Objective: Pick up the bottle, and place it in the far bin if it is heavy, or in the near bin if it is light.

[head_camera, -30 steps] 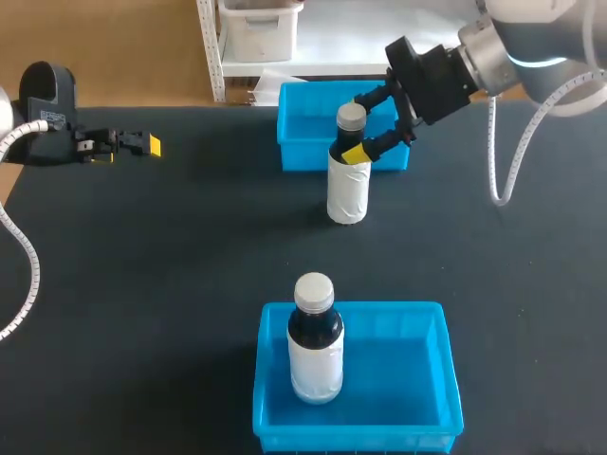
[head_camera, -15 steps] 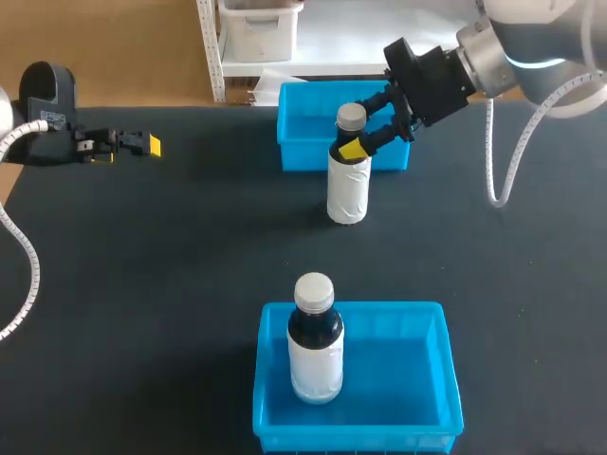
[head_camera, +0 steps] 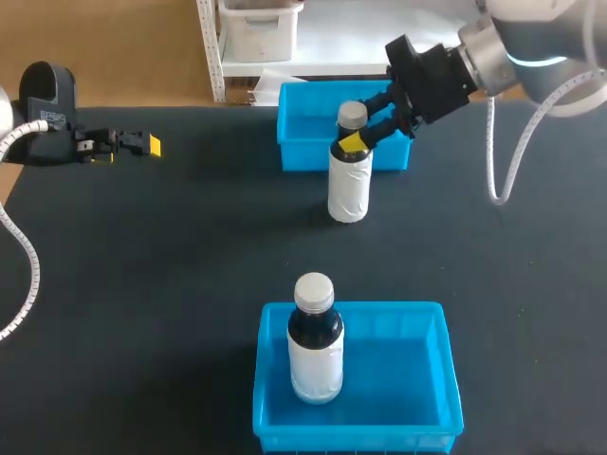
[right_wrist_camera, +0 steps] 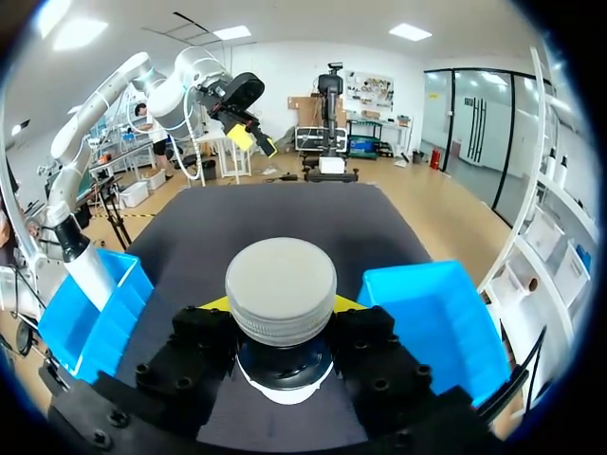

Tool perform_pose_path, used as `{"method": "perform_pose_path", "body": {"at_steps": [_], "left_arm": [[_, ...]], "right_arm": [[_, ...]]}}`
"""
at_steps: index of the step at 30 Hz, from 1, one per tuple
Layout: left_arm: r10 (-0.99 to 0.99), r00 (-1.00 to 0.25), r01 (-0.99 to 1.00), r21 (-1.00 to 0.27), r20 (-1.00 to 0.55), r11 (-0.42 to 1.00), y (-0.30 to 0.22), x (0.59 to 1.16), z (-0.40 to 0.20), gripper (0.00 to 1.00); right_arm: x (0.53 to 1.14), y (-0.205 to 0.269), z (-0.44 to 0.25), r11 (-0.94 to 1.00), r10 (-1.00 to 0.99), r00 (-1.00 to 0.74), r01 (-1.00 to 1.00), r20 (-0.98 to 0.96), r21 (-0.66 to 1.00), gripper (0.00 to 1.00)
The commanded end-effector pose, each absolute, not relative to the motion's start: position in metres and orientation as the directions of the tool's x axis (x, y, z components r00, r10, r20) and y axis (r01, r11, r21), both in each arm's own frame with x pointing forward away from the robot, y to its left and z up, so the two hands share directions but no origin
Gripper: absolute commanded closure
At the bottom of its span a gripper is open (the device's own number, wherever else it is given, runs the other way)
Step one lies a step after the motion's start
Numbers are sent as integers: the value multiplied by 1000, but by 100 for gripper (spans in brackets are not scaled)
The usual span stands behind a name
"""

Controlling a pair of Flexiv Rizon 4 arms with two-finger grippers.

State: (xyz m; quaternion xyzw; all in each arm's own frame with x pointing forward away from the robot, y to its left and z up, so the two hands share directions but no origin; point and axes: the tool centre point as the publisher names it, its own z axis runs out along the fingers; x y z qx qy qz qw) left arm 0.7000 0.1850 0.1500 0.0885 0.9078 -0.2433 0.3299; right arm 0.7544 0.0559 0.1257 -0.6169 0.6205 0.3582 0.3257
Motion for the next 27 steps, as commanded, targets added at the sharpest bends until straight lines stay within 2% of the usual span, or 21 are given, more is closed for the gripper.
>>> {"method": "perform_pose_path", "body": {"at_steps": [1,12,27], "left_arm": [[0,-767,321,-383,-642,866,185,700,150,0],[0,-767,321,-383,-642,866,185,700,150,0],[0,-767,321,-383,-642,866,185,700,150,0]], "right_arm": [[746,48,139,-3,-534,-16,-1000,-845,21,100],[724,17,198,48,-557,10,-998,-830,-44,100],[615,-12,263,102,-528,3,-993,-849,-67,100]]}}
